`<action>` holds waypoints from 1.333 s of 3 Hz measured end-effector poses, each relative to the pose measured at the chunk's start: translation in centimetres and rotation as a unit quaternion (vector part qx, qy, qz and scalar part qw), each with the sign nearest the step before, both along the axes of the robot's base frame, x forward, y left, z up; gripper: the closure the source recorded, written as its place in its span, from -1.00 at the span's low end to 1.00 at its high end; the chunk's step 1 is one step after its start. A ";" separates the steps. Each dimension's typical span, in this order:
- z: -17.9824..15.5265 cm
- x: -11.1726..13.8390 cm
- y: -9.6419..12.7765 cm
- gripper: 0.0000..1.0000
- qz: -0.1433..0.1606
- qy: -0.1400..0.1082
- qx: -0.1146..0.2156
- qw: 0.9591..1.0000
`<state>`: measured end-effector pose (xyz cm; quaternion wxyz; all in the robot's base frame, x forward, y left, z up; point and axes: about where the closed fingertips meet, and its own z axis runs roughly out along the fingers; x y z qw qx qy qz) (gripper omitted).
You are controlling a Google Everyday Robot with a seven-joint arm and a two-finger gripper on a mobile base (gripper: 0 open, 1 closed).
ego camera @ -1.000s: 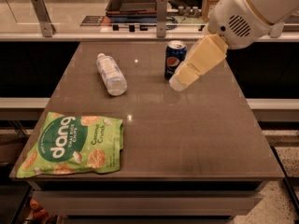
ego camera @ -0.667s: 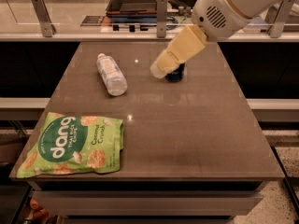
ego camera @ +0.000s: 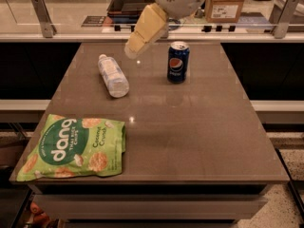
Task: Pick blue plastic bottle
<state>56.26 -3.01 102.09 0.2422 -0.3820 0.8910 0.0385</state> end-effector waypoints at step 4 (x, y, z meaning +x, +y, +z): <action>-4.1 3.2 6.7 -1.00 -0.022 0.017 0.040 0.999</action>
Offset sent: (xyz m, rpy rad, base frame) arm 0.0164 0.0075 0.0018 -0.0382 -0.0036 -0.0598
